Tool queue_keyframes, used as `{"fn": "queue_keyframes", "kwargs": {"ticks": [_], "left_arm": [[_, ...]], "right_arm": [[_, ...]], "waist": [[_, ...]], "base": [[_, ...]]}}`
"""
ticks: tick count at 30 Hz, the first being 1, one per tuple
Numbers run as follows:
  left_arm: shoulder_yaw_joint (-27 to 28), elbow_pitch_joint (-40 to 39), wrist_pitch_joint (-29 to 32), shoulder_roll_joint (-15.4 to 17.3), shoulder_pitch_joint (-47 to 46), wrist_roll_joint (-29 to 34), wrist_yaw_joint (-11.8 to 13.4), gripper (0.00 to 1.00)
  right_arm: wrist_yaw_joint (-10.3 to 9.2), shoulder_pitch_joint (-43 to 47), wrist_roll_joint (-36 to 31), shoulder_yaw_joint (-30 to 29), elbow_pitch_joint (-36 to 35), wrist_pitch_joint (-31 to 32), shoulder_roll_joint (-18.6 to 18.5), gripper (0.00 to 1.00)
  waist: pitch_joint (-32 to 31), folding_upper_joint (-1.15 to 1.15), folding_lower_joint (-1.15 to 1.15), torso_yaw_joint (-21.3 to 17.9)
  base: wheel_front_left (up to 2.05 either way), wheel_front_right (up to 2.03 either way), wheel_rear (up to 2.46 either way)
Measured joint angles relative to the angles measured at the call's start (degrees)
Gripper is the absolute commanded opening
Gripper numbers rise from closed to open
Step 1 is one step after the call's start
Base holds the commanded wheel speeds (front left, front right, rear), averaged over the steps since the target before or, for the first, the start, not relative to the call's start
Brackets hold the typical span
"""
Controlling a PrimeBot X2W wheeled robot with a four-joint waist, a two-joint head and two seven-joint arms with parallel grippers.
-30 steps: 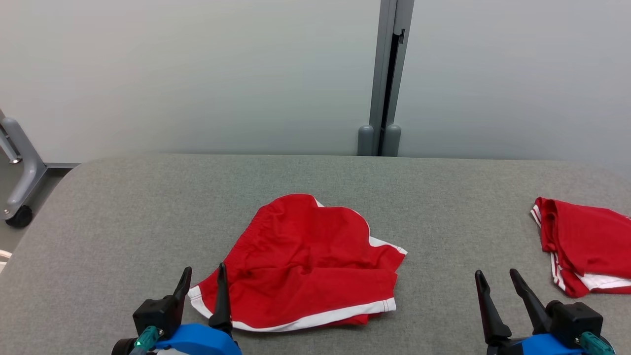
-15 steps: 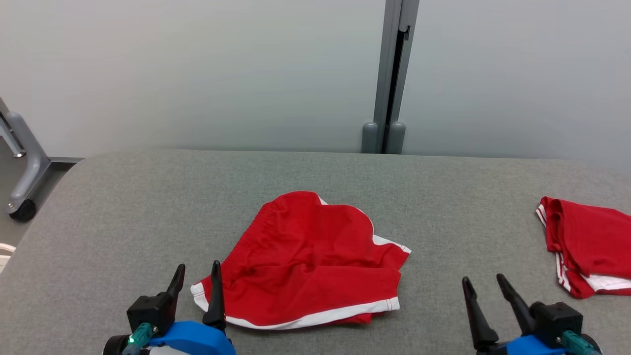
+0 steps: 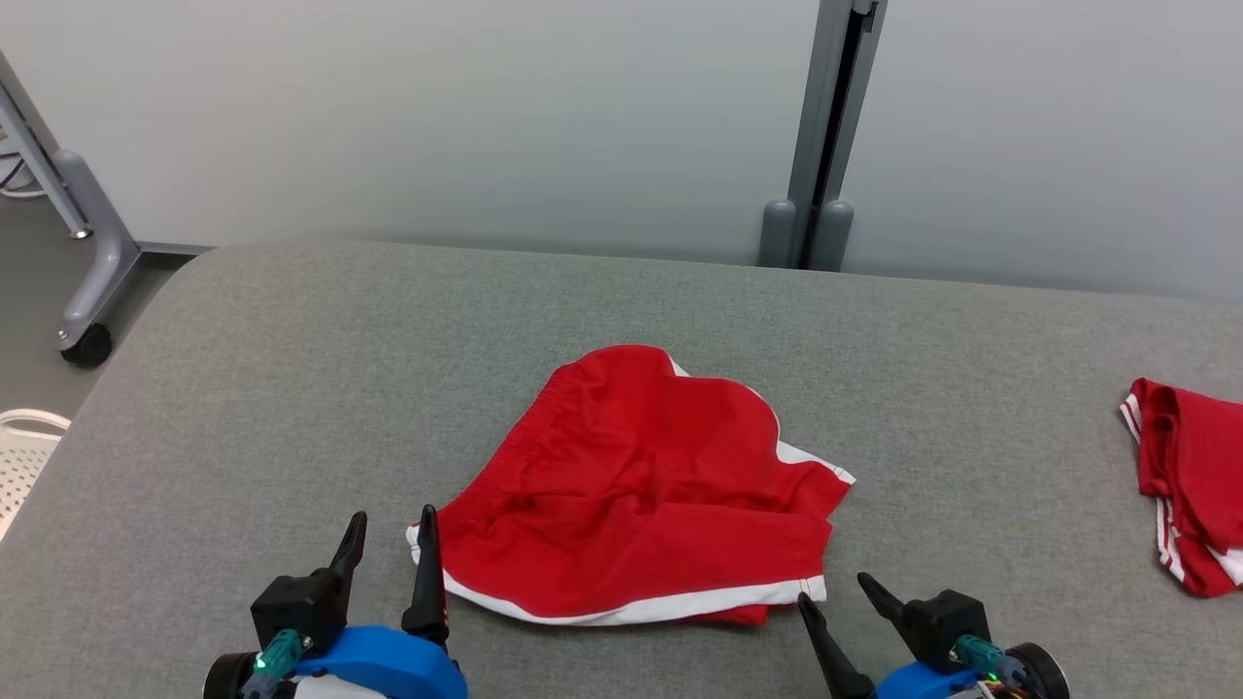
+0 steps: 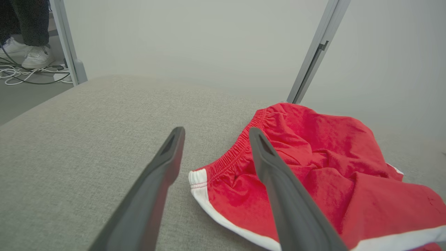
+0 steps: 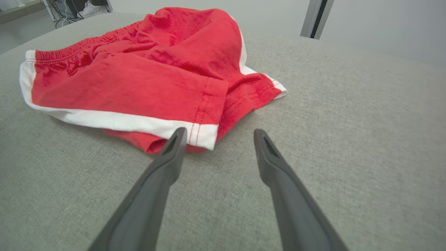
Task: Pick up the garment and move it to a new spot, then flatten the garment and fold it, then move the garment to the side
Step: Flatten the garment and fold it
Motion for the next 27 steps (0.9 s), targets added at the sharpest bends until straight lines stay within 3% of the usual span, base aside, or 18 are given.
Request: {"fn": "queue_keyframes", "kwargs": {"ticks": [9,19,21,25,26,27], "left_arm": [[-0.08,-0.27,0.12,0.31,-0.27,-0.07,0.44,1.0],[-0.02,-0.69,0.02,0.83,-0.64,-0.29,0.98,1.0],[-0.07,-0.79,0.02,0.83,-0.69,-0.34,1.02,1.0],[-0.2,-0.86,0.01,0.87,-0.9,-0.44,1.02,1.0],[-0.22,-0.87,0.01,0.9,-0.91,-0.45,1.03,1.0],[-0.25,-0.88,-0.01,0.94,-0.91,-0.46,1.03,1.0]], "right_arm": [[0.0,-5.63,5.9,5.84,8.73,-2.25,0.01,1.0],[0.0,-9.4,9.18,10.06,12.25,-4.52,0.03,1.0],[0.0,-9.83,9.37,10.77,13.1,-4.71,0.03,0.54],[0.0,-10.88,10.03,11.93,14.86,-4.86,0.03,0.22],[0.0,-11.03,10.29,12.11,15.19,-4.87,0.03,0.03],[0.0,-11.29,10.38,12.25,15.58,-4.9,0.03,0.0]], "waist": [[1.74,-0.01,0.0,1.82],[2.48,0.0,-0.01,1.57],[2.59,-0.01,-0.01,1.45],[2.8,-0.01,0.0,1.38],[2.87,-0.01,-0.01,1.36],[2.93,0.0,-0.01,1.35]], "base": [[0.0,0.0,0.0],[0.0,0.0,0.0],[0.0,0.0,0.0],[0.0,0.0,0.0],[0.0,0.0,0.0],[0.0,0.0,0.0]]}}
